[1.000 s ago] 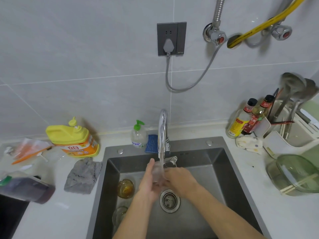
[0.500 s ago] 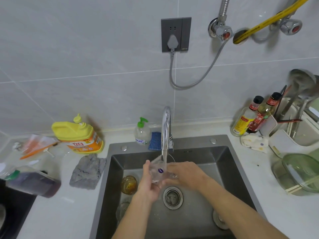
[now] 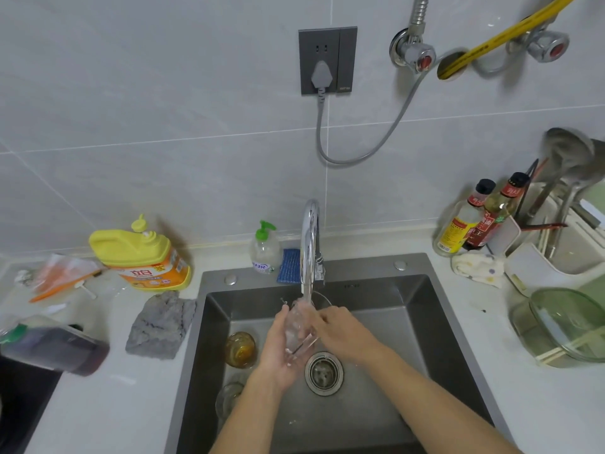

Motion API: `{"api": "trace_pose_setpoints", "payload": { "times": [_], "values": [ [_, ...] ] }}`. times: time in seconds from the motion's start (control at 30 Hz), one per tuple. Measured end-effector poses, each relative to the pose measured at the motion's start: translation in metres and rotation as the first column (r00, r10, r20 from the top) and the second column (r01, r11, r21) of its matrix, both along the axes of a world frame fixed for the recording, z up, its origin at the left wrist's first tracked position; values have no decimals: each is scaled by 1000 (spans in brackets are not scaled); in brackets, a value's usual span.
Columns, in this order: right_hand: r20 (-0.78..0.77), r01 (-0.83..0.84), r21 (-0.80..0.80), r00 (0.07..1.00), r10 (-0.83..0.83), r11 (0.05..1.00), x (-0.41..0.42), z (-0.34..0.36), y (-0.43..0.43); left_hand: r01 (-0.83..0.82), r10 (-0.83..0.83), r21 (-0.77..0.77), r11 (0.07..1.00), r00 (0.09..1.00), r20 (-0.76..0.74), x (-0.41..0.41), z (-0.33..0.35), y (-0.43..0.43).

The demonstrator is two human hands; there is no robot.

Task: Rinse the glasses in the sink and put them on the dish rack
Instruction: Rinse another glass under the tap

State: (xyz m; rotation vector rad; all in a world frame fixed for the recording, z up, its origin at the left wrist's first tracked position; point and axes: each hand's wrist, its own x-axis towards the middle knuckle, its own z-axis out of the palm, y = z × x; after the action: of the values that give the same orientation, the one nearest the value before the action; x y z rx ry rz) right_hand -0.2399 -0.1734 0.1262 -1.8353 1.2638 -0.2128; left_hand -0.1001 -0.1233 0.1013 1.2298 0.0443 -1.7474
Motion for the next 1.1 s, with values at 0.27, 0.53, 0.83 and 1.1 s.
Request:
{"api": "trace_pose_setpoints", "payload": {
  "times": [0.27,0.53,0.83,1.1],
  "values": [
    [334,238,-31,918,-214,971,-7,-17,5,-15,28,133,991,994,-101,-7,2,2],
    [427,495,441,618,-660,749,23,-31,9,114,-134,160,981,984,120,-22,-4,-3],
    [256,137,357,937,-237,924,15,-24,6,145,-132,-64,987,976,172,-14,-17,15],
    [447,194,670,665,-598,716,1,-47,2,283,-294,-109,953,951,-96,-1,-10,7]
  ]
}}
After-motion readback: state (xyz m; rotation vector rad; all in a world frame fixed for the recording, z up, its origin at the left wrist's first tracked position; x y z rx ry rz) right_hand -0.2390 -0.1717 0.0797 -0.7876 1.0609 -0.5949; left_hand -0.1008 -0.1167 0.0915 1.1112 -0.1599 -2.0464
